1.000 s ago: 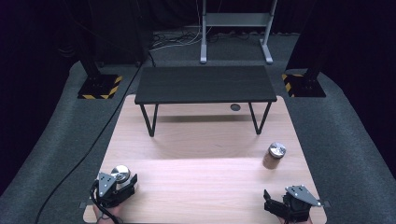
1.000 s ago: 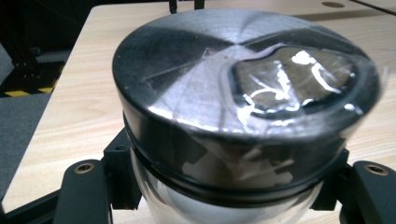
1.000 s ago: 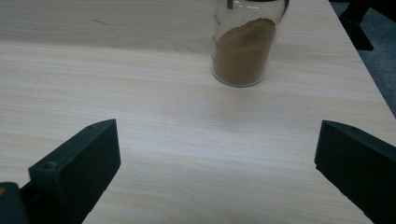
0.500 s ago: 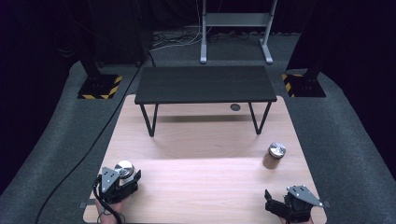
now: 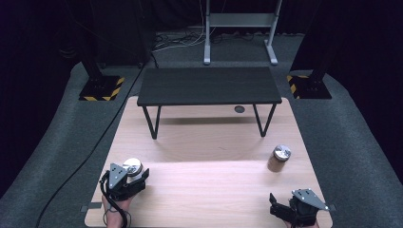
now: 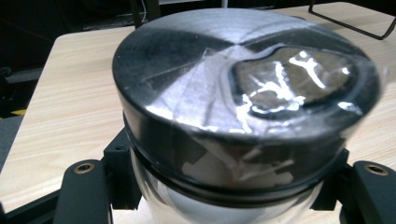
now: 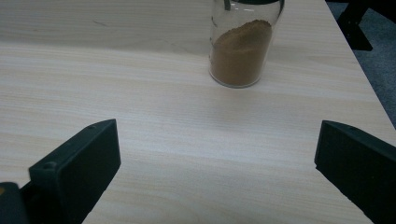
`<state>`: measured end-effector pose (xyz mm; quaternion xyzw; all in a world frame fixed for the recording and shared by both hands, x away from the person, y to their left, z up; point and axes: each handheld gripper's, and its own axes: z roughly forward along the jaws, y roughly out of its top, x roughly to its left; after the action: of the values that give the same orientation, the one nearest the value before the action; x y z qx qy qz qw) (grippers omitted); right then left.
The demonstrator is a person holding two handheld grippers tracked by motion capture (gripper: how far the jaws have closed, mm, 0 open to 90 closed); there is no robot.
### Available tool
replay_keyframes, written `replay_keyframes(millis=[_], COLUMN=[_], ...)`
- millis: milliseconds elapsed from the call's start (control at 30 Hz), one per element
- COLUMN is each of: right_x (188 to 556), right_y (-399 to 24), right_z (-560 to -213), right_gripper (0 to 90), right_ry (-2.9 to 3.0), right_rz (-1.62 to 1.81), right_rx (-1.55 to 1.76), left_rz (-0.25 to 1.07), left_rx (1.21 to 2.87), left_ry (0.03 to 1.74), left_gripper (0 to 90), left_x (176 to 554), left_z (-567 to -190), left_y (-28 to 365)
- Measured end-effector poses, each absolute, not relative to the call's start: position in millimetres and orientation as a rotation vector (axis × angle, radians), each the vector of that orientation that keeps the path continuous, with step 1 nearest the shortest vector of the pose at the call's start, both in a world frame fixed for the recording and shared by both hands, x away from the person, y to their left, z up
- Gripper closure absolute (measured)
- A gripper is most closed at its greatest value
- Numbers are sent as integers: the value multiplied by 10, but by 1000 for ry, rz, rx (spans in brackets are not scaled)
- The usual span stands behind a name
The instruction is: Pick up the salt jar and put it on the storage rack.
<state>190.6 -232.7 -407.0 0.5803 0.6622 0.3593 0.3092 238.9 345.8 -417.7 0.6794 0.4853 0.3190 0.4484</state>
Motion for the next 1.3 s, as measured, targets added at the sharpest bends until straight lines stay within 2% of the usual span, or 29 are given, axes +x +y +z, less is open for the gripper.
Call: replay_keyframes(millis=[1300], right_x=[1922], right_y=[-2350], right_z=[-4058], right_gripper=[0], right_ry=[1769], right_rz=[945], right_rx=[1533], left_rz=[727], left_rx=[1768], left_ry=[1062], left_gripper=[308], left_x=[3067], left_z=[-3747], left_y=[3134])
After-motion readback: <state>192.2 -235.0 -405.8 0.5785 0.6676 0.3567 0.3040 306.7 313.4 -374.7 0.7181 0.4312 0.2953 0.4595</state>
